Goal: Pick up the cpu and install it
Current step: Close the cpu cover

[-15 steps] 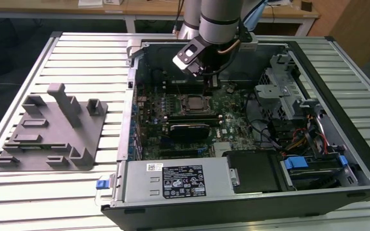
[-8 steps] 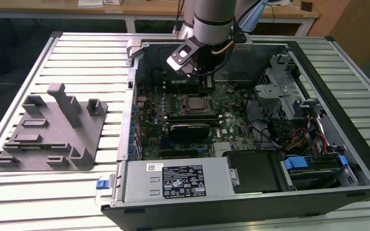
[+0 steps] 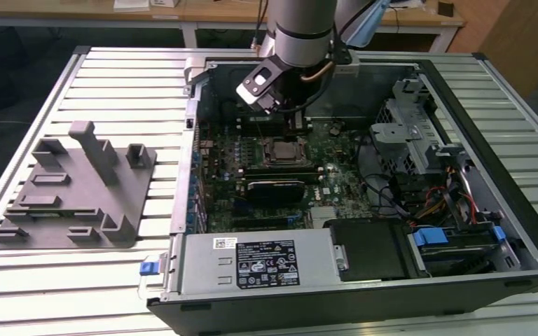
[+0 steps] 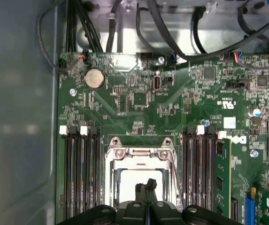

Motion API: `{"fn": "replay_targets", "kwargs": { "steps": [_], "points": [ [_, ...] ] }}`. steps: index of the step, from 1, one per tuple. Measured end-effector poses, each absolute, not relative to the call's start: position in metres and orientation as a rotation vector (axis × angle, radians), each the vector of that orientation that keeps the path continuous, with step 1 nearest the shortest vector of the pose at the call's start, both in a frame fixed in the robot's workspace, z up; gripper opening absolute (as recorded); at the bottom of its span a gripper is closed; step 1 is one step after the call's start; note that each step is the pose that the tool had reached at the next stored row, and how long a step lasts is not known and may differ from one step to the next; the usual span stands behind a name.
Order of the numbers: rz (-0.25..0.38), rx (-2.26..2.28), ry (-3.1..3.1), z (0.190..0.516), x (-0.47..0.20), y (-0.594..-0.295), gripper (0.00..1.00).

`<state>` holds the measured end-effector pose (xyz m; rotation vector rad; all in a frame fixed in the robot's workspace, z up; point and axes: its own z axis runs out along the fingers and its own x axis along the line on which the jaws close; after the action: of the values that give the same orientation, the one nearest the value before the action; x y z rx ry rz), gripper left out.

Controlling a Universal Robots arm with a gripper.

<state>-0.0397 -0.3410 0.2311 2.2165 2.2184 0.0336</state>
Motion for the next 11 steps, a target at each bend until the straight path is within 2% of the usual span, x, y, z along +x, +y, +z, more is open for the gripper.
{"fn": "replay_targets", "kwargs": {
  "steps": [11],
  "points": [
    [0.035,2.217,2.219,0.2251,-0.0480,-0.3410,0.11]
  ]
}}
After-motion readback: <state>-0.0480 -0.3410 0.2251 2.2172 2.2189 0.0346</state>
